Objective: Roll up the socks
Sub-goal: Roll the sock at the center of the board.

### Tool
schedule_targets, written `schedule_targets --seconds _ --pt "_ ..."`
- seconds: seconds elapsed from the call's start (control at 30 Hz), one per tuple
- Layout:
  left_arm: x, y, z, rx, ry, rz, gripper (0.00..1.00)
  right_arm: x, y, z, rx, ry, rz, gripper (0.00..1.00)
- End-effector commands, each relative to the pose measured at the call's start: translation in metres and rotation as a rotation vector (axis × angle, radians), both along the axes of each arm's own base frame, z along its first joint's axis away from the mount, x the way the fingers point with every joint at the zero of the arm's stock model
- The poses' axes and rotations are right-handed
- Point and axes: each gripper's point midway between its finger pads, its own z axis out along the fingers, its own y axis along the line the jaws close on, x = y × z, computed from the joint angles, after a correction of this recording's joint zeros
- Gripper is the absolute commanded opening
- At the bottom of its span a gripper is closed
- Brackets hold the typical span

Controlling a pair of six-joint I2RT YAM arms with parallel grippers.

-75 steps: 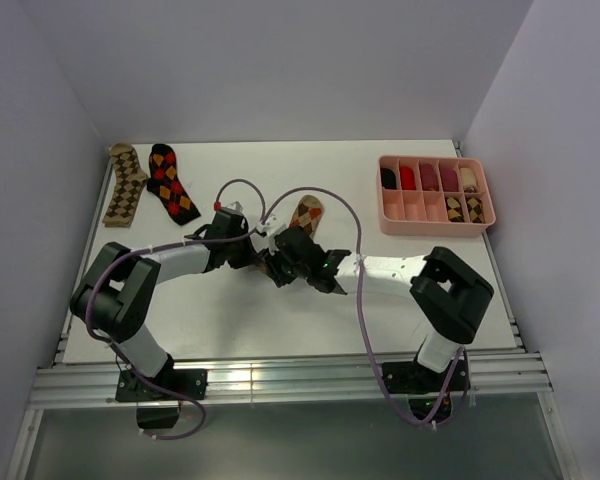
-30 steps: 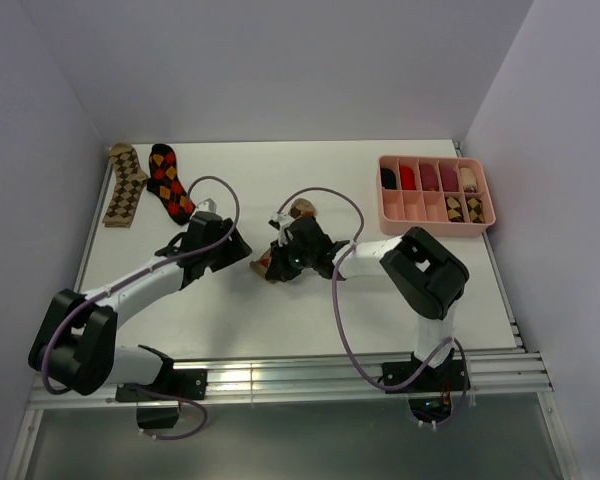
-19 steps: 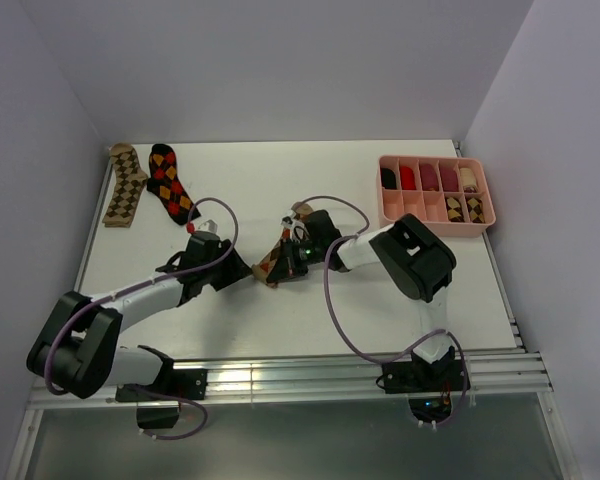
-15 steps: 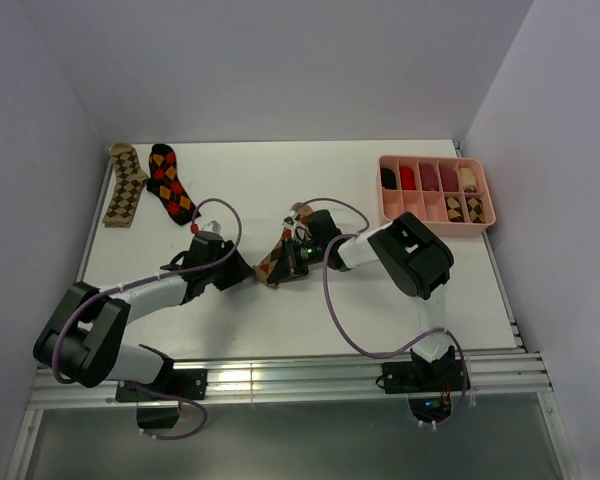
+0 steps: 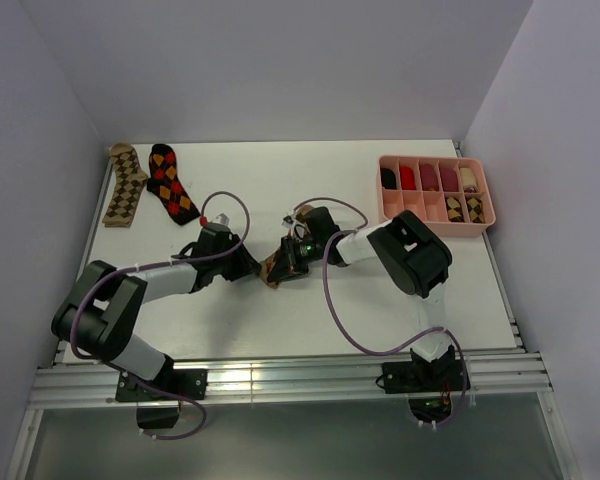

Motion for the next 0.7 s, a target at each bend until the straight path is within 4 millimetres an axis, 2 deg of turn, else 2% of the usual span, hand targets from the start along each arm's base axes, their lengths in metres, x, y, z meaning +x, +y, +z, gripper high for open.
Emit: schedule_targets --seconds 0.0,0.03,0.13,0.17,0.23,0.27,0.3,0.4,0.43,0.47,0.5,0.53,0.57,0.6,0.63,0.67 --pt "-0.006 0.008 -0.019 0.061 0.067 0.017 0.37 0.001 -0.011 -0.017 -0.118 0.002 -0.019 0.13" --pt "-0.005 0.007 -0.019 0.062 0.071 0.016 0.36 0.002 -0.012 -0.016 -0.127 -0.007 -0.021 0.21" --pt "-0.006 0.008 -0.022 0.082 0.094 0.012 0.35 0.011 -0.015 -0.005 -0.166 -0.090 -0.043 0.36" --pt "-0.005 0.008 -0.023 0.089 0.095 0.010 0.34 0.010 -0.015 0.005 -0.176 -0.123 -0.043 0.39" --pt "-0.004 0.009 -0.024 0.103 0.101 0.009 0.32 0.020 -0.019 0.009 -0.238 -0.225 -0.069 0.48" --pt "-0.004 0.010 -0.024 0.108 0.099 0.004 0.32 0.018 -0.017 0.022 -0.252 -0.267 -0.065 0.50" --pt "-0.004 0.010 -0.024 0.111 0.103 0.003 0.32 0.029 -0.021 0.023 -0.302 -0.347 -0.095 0.52" --pt "0.000 0.007 -0.025 0.116 0.099 -0.011 0.32 0.031 -0.025 0.038 -0.391 -0.479 -0.115 0.56" --pt "-0.001 0.007 -0.025 0.122 0.116 -0.017 0.32 0.043 -0.033 0.039 -0.461 -0.550 -0.171 0.57" --pt "-0.001 0.007 -0.026 0.126 0.120 -0.021 0.31 0.045 -0.035 0.048 -0.481 -0.605 -0.190 0.57" --pt "0.001 0.005 -0.025 0.126 0.118 -0.025 0.31 0.039 -0.030 0.050 -0.505 -0.666 -0.168 0.57" --pt "0.002 0.005 -0.024 0.126 0.116 -0.026 0.31 0.047 -0.036 0.052 -0.563 -0.726 -0.210 0.57" --pt "0.003 0.004 -0.023 0.129 0.114 -0.031 0.31 0.047 -0.031 0.061 -0.553 -0.773 -0.220 0.57" --pt "0.004 0.004 -0.022 0.129 0.114 -0.033 0.31 0.043 -0.033 0.057 -0.577 -0.805 -0.206 0.57" --pt "0.005 0.003 -0.021 0.129 0.109 -0.033 0.31 0.038 -0.024 0.062 -0.562 -0.844 -0.198 0.57" --pt "0.006 0.003 -0.020 0.131 0.107 -0.034 0.31 0.042 -0.024 0.063 -0.579 -0.879 -0.218 0.57"
